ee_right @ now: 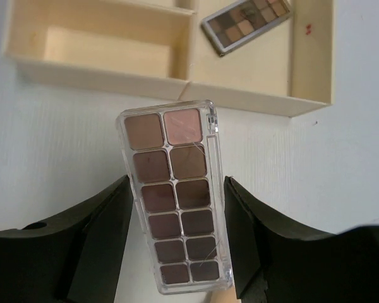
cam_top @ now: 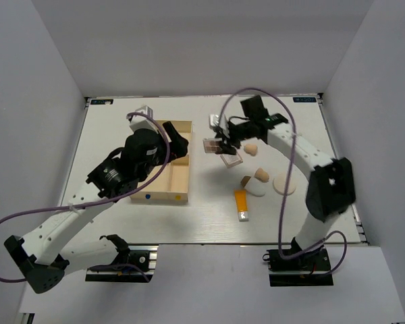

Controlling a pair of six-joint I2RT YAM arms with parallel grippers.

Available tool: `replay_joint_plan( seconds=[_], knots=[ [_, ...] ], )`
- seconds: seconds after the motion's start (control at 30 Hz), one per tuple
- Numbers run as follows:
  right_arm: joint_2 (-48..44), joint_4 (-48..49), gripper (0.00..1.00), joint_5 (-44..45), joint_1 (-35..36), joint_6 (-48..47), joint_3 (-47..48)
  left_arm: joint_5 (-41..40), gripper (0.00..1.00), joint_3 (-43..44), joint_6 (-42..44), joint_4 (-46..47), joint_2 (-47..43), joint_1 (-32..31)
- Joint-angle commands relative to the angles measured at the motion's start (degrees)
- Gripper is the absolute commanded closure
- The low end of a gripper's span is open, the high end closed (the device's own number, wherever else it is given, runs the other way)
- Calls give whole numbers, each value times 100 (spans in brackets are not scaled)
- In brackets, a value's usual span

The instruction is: Organize the makeup

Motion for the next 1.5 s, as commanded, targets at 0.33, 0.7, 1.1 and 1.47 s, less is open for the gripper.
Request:
replay_joint_plan(
  seconds=[0.33, 0.7, 1.1, 1.47],
  knots=[
    [3047, 1752, 90, 1226, 1127, 3619, 3908, -636, 2, -259, -257, -378, -678, -27],
    [4068, 3028, 83, 2123, 1558, 4236, 4243, -662, 2, -198, -248, -510, -626, -27],
    [3999, 3107, 18, 2291, 1479, 3946, 3953, -258, 2, -198, -134, -176, -266, -27],
    [2769, 2677, 77, 2712, 935, 4763, 3549, 794, 7, 75, 270, 420, 472, -80]
  ],
)
